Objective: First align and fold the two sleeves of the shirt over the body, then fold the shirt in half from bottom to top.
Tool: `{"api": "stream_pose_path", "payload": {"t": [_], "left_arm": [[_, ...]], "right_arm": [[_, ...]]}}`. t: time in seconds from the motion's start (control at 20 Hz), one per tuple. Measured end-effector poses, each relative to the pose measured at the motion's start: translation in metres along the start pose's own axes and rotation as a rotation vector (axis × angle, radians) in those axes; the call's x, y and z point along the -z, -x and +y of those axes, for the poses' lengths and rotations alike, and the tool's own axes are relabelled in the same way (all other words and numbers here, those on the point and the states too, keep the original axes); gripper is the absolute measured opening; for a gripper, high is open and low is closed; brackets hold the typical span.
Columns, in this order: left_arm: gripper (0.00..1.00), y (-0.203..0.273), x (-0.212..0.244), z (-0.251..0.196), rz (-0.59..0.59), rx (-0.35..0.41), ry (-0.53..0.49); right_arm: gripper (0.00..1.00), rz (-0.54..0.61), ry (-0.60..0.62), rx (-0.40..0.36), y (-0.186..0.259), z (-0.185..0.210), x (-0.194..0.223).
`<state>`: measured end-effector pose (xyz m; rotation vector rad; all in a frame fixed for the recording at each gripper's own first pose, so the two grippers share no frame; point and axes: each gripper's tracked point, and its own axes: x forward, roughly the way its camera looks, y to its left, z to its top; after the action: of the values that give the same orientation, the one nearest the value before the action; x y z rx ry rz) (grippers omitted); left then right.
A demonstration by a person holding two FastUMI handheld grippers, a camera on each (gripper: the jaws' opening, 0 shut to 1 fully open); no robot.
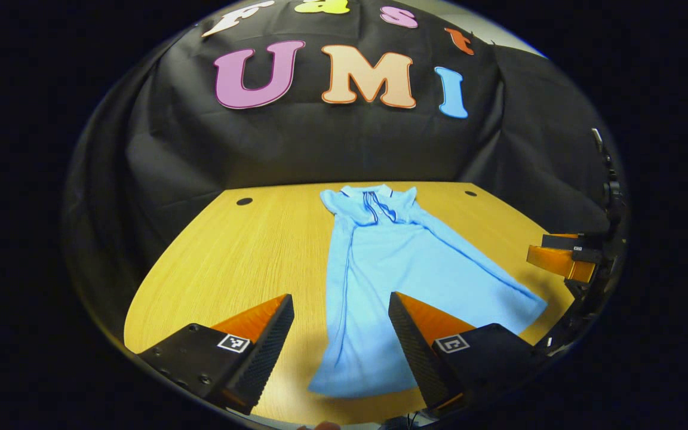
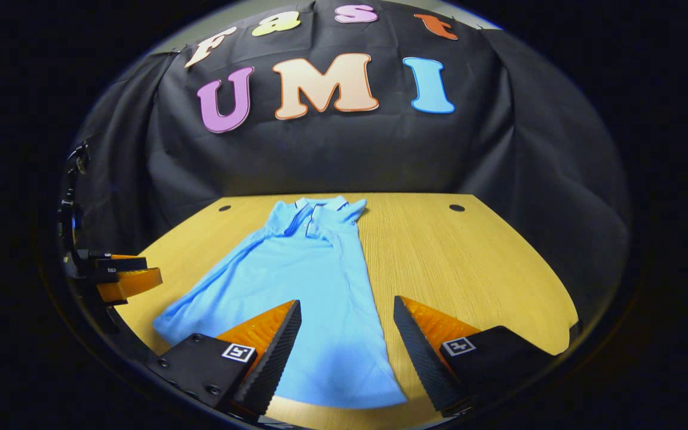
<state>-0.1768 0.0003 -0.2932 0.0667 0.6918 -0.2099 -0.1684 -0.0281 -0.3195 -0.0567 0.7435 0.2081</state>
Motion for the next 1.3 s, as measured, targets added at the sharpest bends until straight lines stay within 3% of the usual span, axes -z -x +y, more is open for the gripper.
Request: {"api": "stream_pose_path", "payload": {"t": [0.5,0.6,0.65,0.85,0.95,1.05,1.1,1.15,1.25,1.3], "left_arm": [[0.96,0.010,0.097,-0.010,0.153,-0.021,-0.026],[0.97,0.010,0.105,-0.010,0.172,-0.030,-0.024],[0.98,0.008,0.101,-0.012,0.152,-0.027,-0.023],[0.98,0.005,0.105,-0.012,0.156,-0.020,-0.004],[0.95,0.004,0.107,-0.017,0.160,-0.009,-0.010],[0.86,0.004,0.105,-0.025,0.164,0.011,-0.015],[0.70,0.003,0.105,-0.027,0.166,0.011,-0.008],[0.62,0.004,0.105,-0.028,0.179,0.007,0.004],[0.41,0.002,0.104,-0.032,0.187,0.012,0.055],[0.22,-0.001,0.104,-0.036,0.190,0.022,0.089]], "right_arm": [[0.98,0.151,0.057,0.062,0.016,-0.014,0.080],[0.93,0.185,0.050,0.067,0.016,-0.015,0.093],[0.98,0.204,0.048,0.070,0.016,-0.015,0.101],[0.98,0.228,0.010,0.073,0.016,-0.013,0.109],[0.93,0.229,0.001,0.066,0.015,-0.009,0.111],[0.85,0.239,0.012,0.039,0.014,0.002,0.109],[0.72,0.244,0.015,0.028,0.013,0.005,0.110],[0.61,0.247,0.015,0.020,0.014,0.008,0.110],[0.31,0.249,-0.001,0.022,0.014,0.012,0.111],[0.07,0.252,-0.013,0.021,0.010,0.012,0.112]]}}
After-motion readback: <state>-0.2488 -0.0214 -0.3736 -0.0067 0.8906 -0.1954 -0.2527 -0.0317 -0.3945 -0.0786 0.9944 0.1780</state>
